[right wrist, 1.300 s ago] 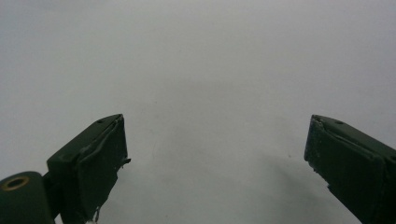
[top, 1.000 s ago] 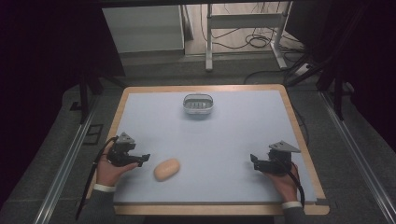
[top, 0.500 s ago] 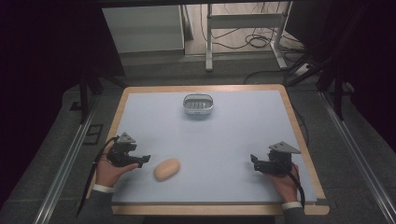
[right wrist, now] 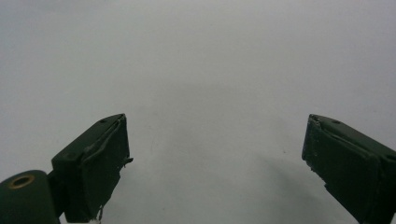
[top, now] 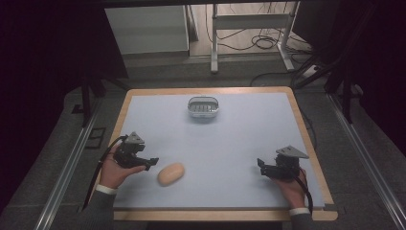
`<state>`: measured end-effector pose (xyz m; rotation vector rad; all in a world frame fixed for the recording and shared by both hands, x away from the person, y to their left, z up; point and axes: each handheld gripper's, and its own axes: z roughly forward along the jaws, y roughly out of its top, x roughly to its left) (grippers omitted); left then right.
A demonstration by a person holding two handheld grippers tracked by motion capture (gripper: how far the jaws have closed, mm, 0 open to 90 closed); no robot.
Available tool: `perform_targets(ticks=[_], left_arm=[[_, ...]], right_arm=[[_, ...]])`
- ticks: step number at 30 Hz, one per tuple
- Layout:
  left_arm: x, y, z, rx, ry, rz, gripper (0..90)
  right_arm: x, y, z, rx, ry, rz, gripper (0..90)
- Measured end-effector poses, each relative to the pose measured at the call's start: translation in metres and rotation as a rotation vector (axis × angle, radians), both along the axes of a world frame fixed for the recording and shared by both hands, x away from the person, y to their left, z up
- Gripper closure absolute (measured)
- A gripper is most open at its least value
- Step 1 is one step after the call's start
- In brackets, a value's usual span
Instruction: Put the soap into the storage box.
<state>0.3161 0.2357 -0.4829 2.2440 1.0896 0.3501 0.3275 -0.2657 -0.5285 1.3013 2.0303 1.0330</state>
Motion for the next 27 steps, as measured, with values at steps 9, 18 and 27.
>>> perform_targets(ticks=[9,18,27], left_arm=[[-0.003,-0.015,0.005,0.024,0.001,-0.068,21.6],[-0.008,-0.033,0.004,0.055,-0.005,-0.115,21.8],[-0.012,-0.05,-0.005,0.092,0.032,-0.166,21.3]], right_arm=[[0.0,0.0,0.0,0.001,0.001,-0.009,7.8],[0.0,-0.001,0.0,0.004,0.002,-0.007,7.9],[0.0,-0.001,0.0,0.005,0.004,-0.011,7.9]])
